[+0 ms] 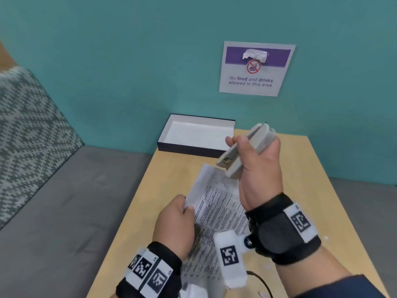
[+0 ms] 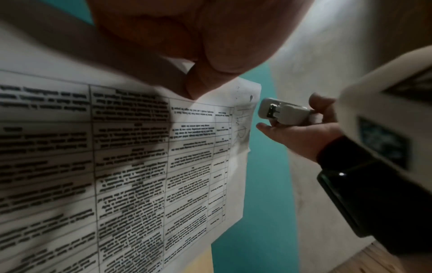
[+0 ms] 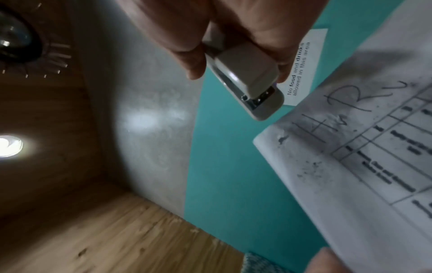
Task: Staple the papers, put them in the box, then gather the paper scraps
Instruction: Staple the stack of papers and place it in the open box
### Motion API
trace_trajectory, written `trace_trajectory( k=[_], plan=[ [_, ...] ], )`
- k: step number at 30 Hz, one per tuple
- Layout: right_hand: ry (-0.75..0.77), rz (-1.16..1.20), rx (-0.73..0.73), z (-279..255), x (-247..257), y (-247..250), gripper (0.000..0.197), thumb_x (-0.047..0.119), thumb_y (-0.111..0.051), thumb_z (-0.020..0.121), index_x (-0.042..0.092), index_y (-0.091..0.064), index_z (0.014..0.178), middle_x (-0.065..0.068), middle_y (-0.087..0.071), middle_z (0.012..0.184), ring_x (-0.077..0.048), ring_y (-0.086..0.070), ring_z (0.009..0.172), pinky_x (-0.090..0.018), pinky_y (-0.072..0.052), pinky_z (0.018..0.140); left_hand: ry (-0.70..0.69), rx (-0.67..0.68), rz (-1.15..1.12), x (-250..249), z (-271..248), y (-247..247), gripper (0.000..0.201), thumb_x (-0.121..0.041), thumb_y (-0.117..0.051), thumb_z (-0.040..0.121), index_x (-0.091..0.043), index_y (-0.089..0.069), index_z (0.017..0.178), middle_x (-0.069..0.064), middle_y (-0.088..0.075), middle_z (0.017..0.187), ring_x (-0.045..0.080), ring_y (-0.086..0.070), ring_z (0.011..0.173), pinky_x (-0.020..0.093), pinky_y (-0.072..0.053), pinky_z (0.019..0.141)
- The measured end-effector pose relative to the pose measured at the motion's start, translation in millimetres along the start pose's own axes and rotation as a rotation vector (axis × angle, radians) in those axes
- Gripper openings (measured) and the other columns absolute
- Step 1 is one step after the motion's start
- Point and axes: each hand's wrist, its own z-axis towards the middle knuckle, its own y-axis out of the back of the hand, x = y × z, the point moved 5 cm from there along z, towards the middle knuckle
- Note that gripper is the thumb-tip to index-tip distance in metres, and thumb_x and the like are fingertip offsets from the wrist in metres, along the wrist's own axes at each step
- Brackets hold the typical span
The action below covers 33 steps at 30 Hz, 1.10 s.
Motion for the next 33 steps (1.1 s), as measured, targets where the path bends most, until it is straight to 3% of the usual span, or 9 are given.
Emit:
trace_trajectory(
  k=[2, 4, 7, 10, 14, 18, 21, 24, 33],
  plan=[
    [0.018, -0.109, 0.032, -1, -2, -4, 0.025, 0.03, -0.066, 0.081, 0.029, -0.047, 0.098, -0.009, -0.059, 0.099, -0.022, -0.062, 0.091, -0.06, -0.053, 0.086, -0.023, -0.015, 0.046, 1, -3, 2, 0.036, -0.013, -0.048, 0.093, -0.016, -0.024, 0.066, -0.002, -0.029, 0.058, 0.016, -0.027, 0.054, 0.031, -0.023, 0.052],
    [0.012, -0.118, 0.051, -2, -7, -3, 0.025, 0.029, -0.065, 0.083, 0.027, -0.047, 0.101, -0.007, -0.06, 0.098, -0.023, -0.062, 0.093, -0.061, -0.05, 0.091, -0.018, -0.012, 0.055, 3, -6, 3, 0.035, -0.013, -0.048, 0.092, -0.015, -0.026, 0.065, -0.003, -0.032, 0.056, 0.017, -0.029, 0.053, 0.031, -0.025, 0.051],
    [0.029, -0.12, 0.066, -2, -9, -1, 0.025, 0.028, -0.064, 0.085, 0.026, -0.047, 0.102, -0.003, -0.06, 0.095, -0.025, -0.064, 0.094, -0.058, -0.052, 0.086, -0.003, -0.011, 0.056, 4, -8, 4, 0.034, -0.013, -0.047, 0.093, -0.016, -0.028, 0.064, -0.006, -0.034, 0.052, 0.016, -0.031, 0.05, 0.031, -0.025, 0.049],
    [0.021, -0.164, 0.087, -1, -12, -2, 0.028, 0.033, -0.064, 0.082, 0.026, -0.046, 0.103, -0.007, -0.059, 0.098, -0.038, -0.064, 0.1, -0.057, -0.053, 0.089, -0.017, -0.01, 0.071, 3, -9, 4, 0.035, -0.013, -0.048, 0.093, -0.017, -0.029, 0.064, -0.005, -0.034, 0.052, 0.016, -0.032, 0.05, 0.031, -0.026, 0.049],
    [-0.003, -0.18, 0.104, -1, -16, -3, 0.028, 0.032, -0.061, 0.085, 0.023, -0.046, 0.106, 0.01, -0.068, 0.08, -0.039, -0.064, 0.105, -0.062, -0.048, 0.093, -0.026, 0.005, 0.091, 2, -9, 3, 0.034, -0.015, -0.047, 0.093, -0.018, -0.031, 0.064, -0.004, -0.037, 0.054, 0.017, -0.036, 0.051, 0.031, -0.028, 0.05],
    [-0.006, -0.187, 0.097, -2, -19, -2, 0.027, 0.033, -0.061, 0.086, 0.023, -0.046, 0.105, 0.012, -0.069, 0.076, -0.04, -0.063, 0.105, -0.064, -0.048, 0.091, -0.024, 0.011, 0.098, 1, -9, 2, 0.034, -0.016, -0.046, 0.093, -0.019, -0.029, 0.064, -0.004, -0.036, 0.055, 0.018, -0.034, 0.051, 0.032, -0.027, 0.05],
    [-0.017, -0.2, 0.083, -2, -20, -3, 0.022, 0.031, -0.06, 0.09, 0.024, -0.045, 0.106, 0.006, -0.068, 0.083, -0.035, -0.069, 0.098, -0.058, -0.054, 0.084, -0.033, 0.011, 0.117, -1, -10, 1, 0.034, -0.017, -0.047, 0.093, -0.018, -0.029, 0.064, -0.003, -0.037, 0.055, 0.018, -0.034, 0.051, 0.031, -0.027, 0.049],
    [-0.014, -0.203, 0.053, -2, -19, -6, 0.018, 0.032, -0.058, 0.093, 0.024, -0.046, 0.104, -0.013, -0.061, 0.094, -0.028, -0.074, 0.083, -0.054, -0.057, 0.073, -0.046, 0.018, 0.128, -3, -12, 0, 0.032, -0.018, -0.047, 0.093, -0.016, -0.03, 0.065, 0.0, -0.041, 0.056, 0.019, -0.036, 0.053, 0.032, -0.029, 0.051],
    [0.076, -0.271, -0.07, 4, -14, -7, 0.024, 0.039, -0.059, 0.091, 0.019, -0.048, 0.095, -0.016, -0.057, 0.077, -0.031, -0.066, 0.052, -0.04, -0.054, 0.05, -0.123, 0.013, 0.184, -12, -21, 0, 0.034, -0.022, -0.044, 0.094, -0.021, -0.028, 0.064, -0.001, -0.043, 0.056, 0.017, -0.035, 0.052, 0.032, -0.03, 0.05]
  ],
)
